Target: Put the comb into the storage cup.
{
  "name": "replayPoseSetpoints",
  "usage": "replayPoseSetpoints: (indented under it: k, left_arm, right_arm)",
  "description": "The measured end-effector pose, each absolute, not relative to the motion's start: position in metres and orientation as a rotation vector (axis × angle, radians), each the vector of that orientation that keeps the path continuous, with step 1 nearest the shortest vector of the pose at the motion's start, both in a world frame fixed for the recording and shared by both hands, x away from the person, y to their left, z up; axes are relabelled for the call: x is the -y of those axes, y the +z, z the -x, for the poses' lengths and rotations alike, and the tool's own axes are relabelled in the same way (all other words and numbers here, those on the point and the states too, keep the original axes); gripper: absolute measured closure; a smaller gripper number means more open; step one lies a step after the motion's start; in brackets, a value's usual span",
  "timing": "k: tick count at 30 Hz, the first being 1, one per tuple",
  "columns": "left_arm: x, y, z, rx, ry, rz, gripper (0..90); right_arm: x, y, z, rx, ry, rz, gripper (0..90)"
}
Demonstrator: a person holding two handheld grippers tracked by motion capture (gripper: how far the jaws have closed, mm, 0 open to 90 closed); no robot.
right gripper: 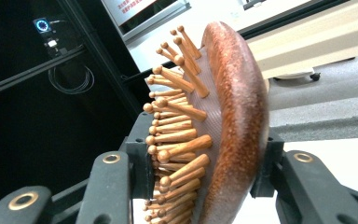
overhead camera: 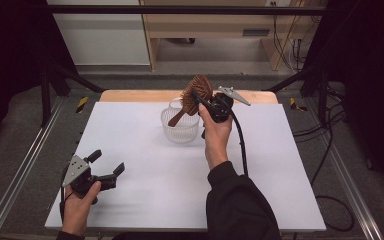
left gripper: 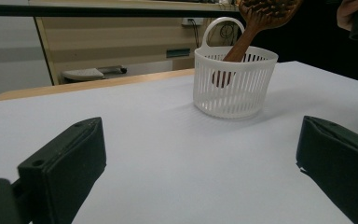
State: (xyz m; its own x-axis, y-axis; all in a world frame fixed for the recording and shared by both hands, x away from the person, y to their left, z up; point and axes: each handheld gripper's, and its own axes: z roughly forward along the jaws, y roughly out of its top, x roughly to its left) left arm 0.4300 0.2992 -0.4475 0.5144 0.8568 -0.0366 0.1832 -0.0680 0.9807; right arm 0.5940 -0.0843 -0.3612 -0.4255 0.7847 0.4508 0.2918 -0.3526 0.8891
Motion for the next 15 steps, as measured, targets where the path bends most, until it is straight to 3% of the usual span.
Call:
replayPoseSetpoints:
  k: [15]
  left_arm:
    - [-0.298,-0.447,-0.430,-0.911,0.699,-1.574,1.7]
  right_arm:
    - [0.075,-0.378,-0.595,-1.524,1.827,-1.442,53.4]
